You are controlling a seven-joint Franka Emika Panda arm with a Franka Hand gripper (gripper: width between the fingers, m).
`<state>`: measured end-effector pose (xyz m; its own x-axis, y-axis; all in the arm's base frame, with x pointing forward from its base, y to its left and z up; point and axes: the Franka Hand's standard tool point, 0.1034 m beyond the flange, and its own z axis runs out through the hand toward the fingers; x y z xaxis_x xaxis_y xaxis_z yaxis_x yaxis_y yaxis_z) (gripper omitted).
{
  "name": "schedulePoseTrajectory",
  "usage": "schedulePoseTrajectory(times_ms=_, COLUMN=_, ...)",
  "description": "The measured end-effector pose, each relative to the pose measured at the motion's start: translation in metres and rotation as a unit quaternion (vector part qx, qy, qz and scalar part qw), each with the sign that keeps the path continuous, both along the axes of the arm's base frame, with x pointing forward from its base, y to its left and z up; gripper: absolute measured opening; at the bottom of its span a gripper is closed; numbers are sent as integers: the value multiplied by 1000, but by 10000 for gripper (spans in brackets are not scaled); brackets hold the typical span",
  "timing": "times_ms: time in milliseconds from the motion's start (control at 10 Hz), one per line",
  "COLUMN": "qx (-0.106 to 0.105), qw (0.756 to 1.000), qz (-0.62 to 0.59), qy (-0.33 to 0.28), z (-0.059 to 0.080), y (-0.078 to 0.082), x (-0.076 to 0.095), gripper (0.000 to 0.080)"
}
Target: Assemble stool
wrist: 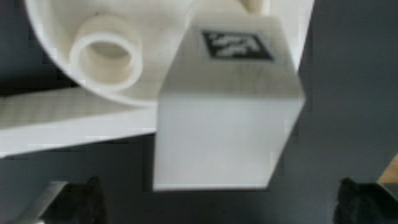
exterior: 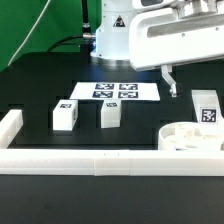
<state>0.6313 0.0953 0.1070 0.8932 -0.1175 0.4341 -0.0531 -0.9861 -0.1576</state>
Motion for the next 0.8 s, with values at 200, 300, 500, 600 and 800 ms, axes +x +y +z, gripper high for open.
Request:
schedulePoseTrajectory(times_ms=200, qx=0, qw=1000, qz=1, qy=2, z=-3, y=1, x=-1, gripper=649)
schedulePoseTrajectory(times_ms=300, qx=1, qw=1000, qz=2, qy=12, z=-5, y=2, x=-3, gripper=649)
schedulePoseTrajectory(times_ms=500, qx=1, qw=999, qz=15, qy=37, z=-9, y=10, x=-7, gripper=649)
schedulePoseTrajectory(times_ms=600, qx=2, qw=996, qz=31, qy=89, z=-11, y=9, x=-10, gripper=649)
schedulePoseTrajectory(times_ms=800, qx=12, qw=988, qz=36, qy=153, z=-10, y=7, x=-9, gripper=649)
